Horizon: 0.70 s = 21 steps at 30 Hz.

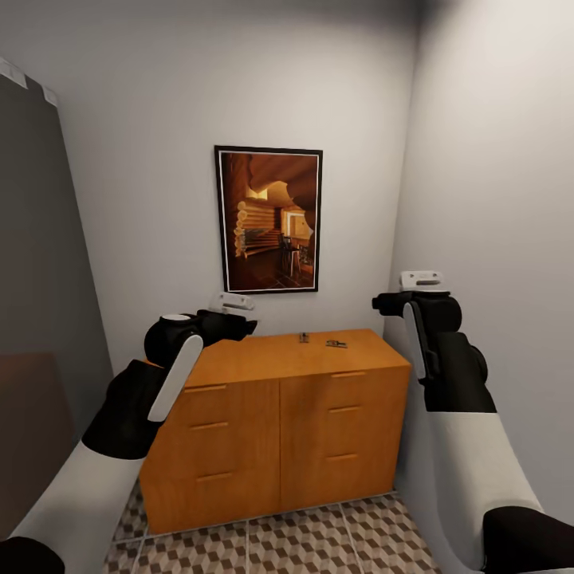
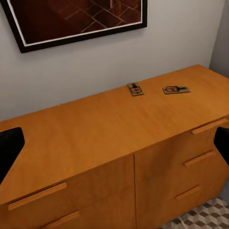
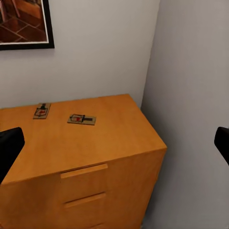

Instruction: Take the four mousetraps from the cabinet in the bathroom and place them on the bathroom floor. Make sure all four end up on the same floor surface, and ensure that at least two of them are either under or directly next to the same bathroom sink.

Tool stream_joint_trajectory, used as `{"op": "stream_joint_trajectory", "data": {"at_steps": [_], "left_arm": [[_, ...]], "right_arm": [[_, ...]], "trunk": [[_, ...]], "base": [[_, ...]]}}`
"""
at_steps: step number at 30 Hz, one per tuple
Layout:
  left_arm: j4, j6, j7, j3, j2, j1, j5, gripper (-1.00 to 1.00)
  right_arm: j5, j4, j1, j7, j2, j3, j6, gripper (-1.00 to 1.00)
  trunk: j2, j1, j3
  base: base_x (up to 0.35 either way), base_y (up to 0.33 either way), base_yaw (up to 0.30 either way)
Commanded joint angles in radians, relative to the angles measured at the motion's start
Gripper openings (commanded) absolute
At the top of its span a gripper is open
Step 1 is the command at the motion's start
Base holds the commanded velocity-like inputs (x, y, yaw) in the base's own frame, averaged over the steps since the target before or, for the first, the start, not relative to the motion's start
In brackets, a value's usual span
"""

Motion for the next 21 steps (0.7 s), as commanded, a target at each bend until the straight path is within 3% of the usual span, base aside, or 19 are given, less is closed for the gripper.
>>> {"op": "stream_joint_trajectory", "data": {"at_steps": [1,16,21], "left_arm": [[-0.001,0.003,0.011,-0.002,0.0,-0.001,0.01,1.0],[0.005,0.003,0.011,0.002,-0.001,-0.001,0.016,1.0],[0.008,0.003,0.011,0.001,-0.001,-0.001,0.036,1.0]], "right_arm": [[0.004,0.0,-0.001,0.002,0.001,-0.001,0.004,1.0],[0.004,-0.015,-0.002,0.002,0.003,0.005,0.004,1.0],[0.004,-0.017,-0.002,0.002,0.003,0.005,0.004,1.0]], "trunk": [[-0.001,0.0,-0.002],[-0.001,0.0,-0.002],[-0.001,0.0,-0.002]], "base": [[0.127,0.0,0.0],[0.271,0.0,0.0],[0.32,0.0,0.0]]}}
